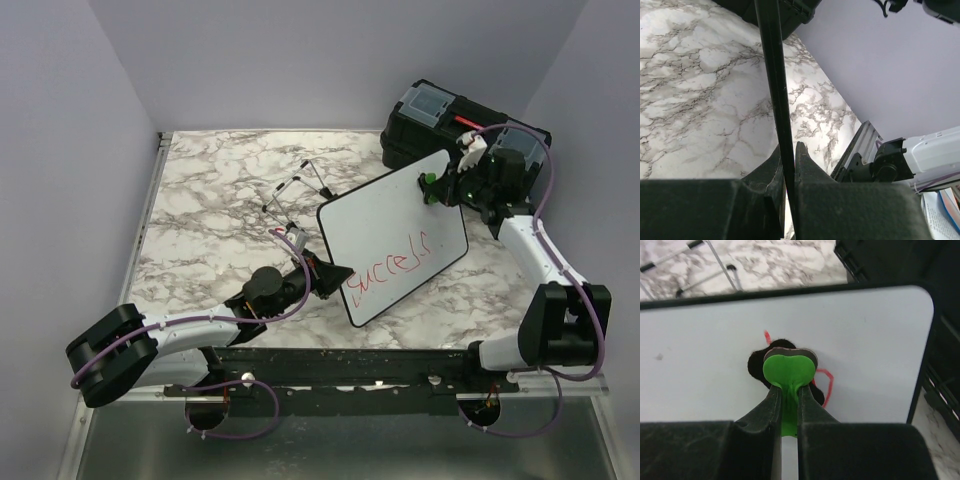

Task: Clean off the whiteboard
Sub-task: Erase the whiteboard at the center of the board.

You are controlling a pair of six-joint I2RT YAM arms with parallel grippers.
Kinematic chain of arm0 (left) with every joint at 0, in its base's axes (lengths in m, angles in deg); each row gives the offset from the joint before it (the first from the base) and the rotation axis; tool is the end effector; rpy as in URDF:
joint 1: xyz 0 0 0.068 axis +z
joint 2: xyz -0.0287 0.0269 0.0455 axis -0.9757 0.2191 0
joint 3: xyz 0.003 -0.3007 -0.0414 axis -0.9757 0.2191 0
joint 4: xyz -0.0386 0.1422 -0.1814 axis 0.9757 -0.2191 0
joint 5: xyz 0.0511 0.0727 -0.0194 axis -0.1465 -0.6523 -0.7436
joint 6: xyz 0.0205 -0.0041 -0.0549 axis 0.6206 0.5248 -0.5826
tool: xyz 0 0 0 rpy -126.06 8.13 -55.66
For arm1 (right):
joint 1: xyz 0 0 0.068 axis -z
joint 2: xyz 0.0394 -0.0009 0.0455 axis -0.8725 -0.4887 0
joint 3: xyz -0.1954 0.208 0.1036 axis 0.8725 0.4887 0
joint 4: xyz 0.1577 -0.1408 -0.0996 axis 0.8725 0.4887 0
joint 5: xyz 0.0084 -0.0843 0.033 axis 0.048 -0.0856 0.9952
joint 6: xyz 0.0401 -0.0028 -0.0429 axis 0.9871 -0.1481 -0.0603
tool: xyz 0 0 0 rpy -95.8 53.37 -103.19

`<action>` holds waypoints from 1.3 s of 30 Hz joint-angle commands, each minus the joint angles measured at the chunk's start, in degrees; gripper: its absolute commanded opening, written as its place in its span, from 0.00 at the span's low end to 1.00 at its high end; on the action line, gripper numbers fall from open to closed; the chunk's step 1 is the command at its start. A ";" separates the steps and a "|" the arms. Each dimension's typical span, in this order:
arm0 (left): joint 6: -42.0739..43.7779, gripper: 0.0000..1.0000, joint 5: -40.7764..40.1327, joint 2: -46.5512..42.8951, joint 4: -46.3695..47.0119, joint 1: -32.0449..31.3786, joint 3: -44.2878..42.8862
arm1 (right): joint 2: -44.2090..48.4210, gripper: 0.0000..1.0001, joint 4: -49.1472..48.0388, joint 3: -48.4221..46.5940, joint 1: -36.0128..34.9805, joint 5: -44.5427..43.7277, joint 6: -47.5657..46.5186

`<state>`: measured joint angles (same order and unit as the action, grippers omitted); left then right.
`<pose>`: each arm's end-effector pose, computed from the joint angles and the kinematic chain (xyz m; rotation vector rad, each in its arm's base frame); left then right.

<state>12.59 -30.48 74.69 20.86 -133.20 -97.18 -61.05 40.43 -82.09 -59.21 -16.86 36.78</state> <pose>0.1180 -0.1726 0.2700 0.1662 1.7053 -1.3285 0.2981 0.0166 0.3387 -0.4329 1.9148 0.5492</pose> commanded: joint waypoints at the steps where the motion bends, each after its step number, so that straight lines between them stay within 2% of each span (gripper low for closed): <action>1: 1.32 0.00 5.00 -2.01 9.28 -0.87 -0.23 | 2.35 0.01 5.15 6.98 0.55 -2.79 -6.79; 6: 1.41 0.00 5.01 -1.84 9.48 -0.85 -0.31 | 6.31 0.01 13.30 11.90 0.57 15.82 -16.30; 8: 1.32 0.00 5.10 -1.54 9.73 -0.83 -0.37 | 7.21 0.01 11.92 11.63 0.50 19.62 -14.95; 10: 1.23 0.00 5.15 -1.20 9.78 -0.85 -0.53 | 7.51 0.00 6.87 10.40 0.48 20.26 -9.79; 14: 1.05 0.00 5.32 -0.66 9.87 -0.83 -0.68 | 4.70 0.01 -5.16 5.04 0.52 15.02 3.23; 17: 1.14 0.00 5.62 -0.58 8.72 -0.83 -1.38 | 1.39 0.01 -7.38 -0.14 0.54 6.71 7.78; 21: 1.23 0.00 5.50 -0.89 7.95 -0.88 -1.96 | -1.25 0.01 -6.43 -2.15 0.61 -6.54 6.56; 25: 1.49 0.00 5.16 -1.67 6.65 -0.83 -2.31 | -0.87 0.01 -1.37 1.18 1.50 -8.38 -0.25; 29: 1.93 0.00 5.06 -2.27 5.38 -0.84 -2.79 | 3.72 0.01 4.24 7.34 1.69 -1.45 -8.58; 34: 2.21 0.00 5.15 -2.45 4.44 -0.86 -3.53 | 7.00 0.01 14.35 10.78 1.66 19.52 -18.15; 36: 2.31 0.00 5.15 -2.29 3.96 -0.86 -3.99 | 6.32 0.01 16.12 9.14 1.61 23.48 -18.16; 39: 2.20 0.00 5.34 -2.16 4.02 -0.92 -4.22 | 5.07 0.01 11.61 6.18 1.61 23.10 -11.46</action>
<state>12.02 -29.73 74.19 19.05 -133.22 -97.88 -54.77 50.18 -72.85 -57.04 -2.17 22.88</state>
